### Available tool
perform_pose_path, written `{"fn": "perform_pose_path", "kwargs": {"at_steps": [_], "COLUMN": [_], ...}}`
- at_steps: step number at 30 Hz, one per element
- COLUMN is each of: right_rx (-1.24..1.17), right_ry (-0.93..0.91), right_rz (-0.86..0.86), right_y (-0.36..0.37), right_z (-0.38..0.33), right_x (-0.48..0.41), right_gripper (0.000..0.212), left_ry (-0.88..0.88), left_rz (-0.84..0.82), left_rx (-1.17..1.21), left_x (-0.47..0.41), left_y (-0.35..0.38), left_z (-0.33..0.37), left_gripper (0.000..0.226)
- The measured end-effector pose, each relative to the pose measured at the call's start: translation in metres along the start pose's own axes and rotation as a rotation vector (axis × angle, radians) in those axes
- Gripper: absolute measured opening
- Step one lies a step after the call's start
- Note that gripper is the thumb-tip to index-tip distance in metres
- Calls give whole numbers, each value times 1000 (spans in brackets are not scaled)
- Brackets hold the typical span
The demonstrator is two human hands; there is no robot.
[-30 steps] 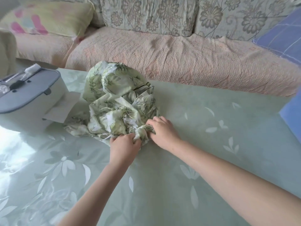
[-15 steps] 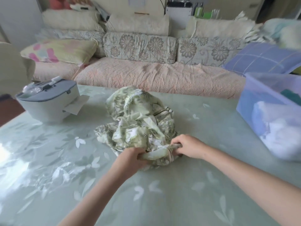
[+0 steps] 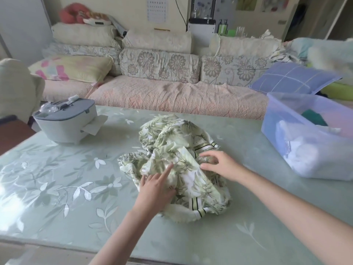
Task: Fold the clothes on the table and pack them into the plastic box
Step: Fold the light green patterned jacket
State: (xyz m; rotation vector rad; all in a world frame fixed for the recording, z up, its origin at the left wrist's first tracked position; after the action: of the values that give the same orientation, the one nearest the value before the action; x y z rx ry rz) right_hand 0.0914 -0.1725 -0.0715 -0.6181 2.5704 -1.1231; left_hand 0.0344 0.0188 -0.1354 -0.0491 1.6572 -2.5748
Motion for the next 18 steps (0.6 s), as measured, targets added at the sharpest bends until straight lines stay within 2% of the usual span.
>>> {"fn": "perform_pose_path", "kwargs": {"at_steps": [1,3,6,10,13,16,18], "right_rx": [17,70,405,592,800,704,385], "right_ry": [-6,26,111,127,181,158,165], "right_rz": [2,-141,-375,-249,-320,-428,-466], "right_y": [3,24,47,25,23,34,34], "right_z": [0,4,29,43,43,32,20], "right_x": [-6,-17,-20,-12,0,11,15], "right_gripper": [56,72,66,53,50,37,34], "left_ry": [0,33,13,-111,-209,-270,-301], "left_rz": [28,121,199,352,369,368,404], "left_rx": [-23,-53,-27,-111,-132,-115,-39], "left_x": [1,2,-2,-12,-23,-31,-34], "left_y": [2,4,1,-17,-20,-26,-34], "left_z": [-3,-9,-24,-52,-60,-59,-62], "left_gripper": [81,77,57,49,51,57,59]}}
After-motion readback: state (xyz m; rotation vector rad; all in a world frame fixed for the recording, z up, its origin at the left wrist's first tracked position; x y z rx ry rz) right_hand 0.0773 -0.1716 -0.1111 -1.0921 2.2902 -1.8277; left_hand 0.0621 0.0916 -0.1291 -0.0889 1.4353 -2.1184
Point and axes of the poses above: each hand's wrist, its own x-axis away from the middle knuckle, its own y-axis out of the palm, z = x × y, the point moved 7 cm from there along -x, towards the middle knuckle, and after that the axes turned 11 degrees about -y, right-handed, at the moved point
